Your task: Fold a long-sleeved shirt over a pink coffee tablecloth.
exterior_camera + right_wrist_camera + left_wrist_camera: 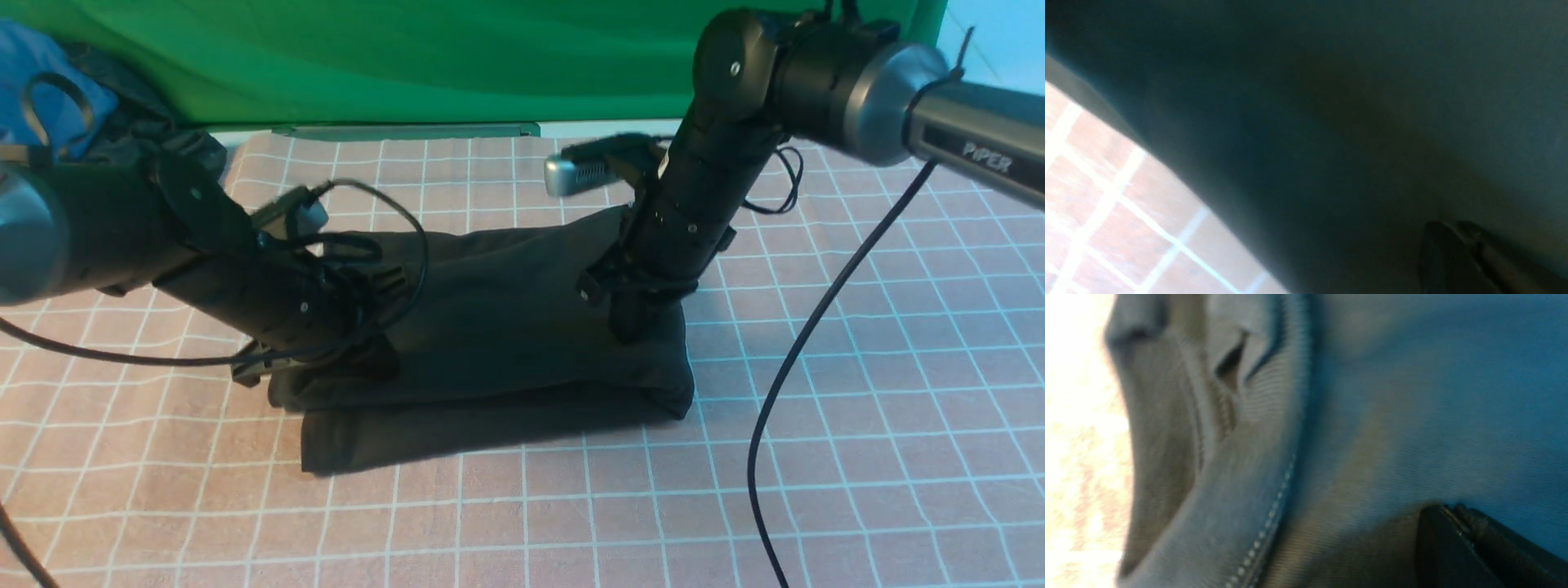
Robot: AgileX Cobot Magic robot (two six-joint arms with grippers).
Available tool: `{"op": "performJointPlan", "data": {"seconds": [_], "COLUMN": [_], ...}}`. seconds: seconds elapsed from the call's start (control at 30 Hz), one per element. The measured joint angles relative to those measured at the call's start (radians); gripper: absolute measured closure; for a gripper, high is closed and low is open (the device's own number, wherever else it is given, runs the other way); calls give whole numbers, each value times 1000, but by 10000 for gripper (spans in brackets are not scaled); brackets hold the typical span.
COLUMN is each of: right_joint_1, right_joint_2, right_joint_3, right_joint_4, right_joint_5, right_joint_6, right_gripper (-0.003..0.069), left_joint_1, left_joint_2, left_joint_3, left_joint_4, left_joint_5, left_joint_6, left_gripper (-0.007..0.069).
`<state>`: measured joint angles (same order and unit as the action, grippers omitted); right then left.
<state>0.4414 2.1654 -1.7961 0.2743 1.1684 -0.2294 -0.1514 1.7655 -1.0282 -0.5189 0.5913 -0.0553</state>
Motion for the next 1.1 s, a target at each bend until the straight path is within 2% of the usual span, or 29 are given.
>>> {"op": "performJointPlan", "data": {"seconds": [0.13, 0.5, 0.7, 0.9, 1.1], "right_joint_1": [0, 1, 3, 4, 12], "right_joint_2": [25, 1, -75, -59, -47], "right_joint_3": [21, 58, 58, 58, 127], "right_joint_4": [-54, -67, -87, -84, -86], "right_joint_5": [19, 15, 18, 2, 23], "right_joint_6": [24, 53, 52, 53, 53], "right_gripper": [622, 622, 622, 622, 622], "left_joint_1": [0, 0, 0, 0, 0], "left_joint_2": [0, -19, -115, -95, -42], "left_joint_3": [9, 10, 10, 10, 24], "left_joint_4": [18, 51, 69, 156, 272], "left_joint_5": [5, 42, 14, -16, 30], "left_joint_6": [-20, -23, -38, -137, -255], "left_gripper": [612, 612, 612, 612, 612]}}
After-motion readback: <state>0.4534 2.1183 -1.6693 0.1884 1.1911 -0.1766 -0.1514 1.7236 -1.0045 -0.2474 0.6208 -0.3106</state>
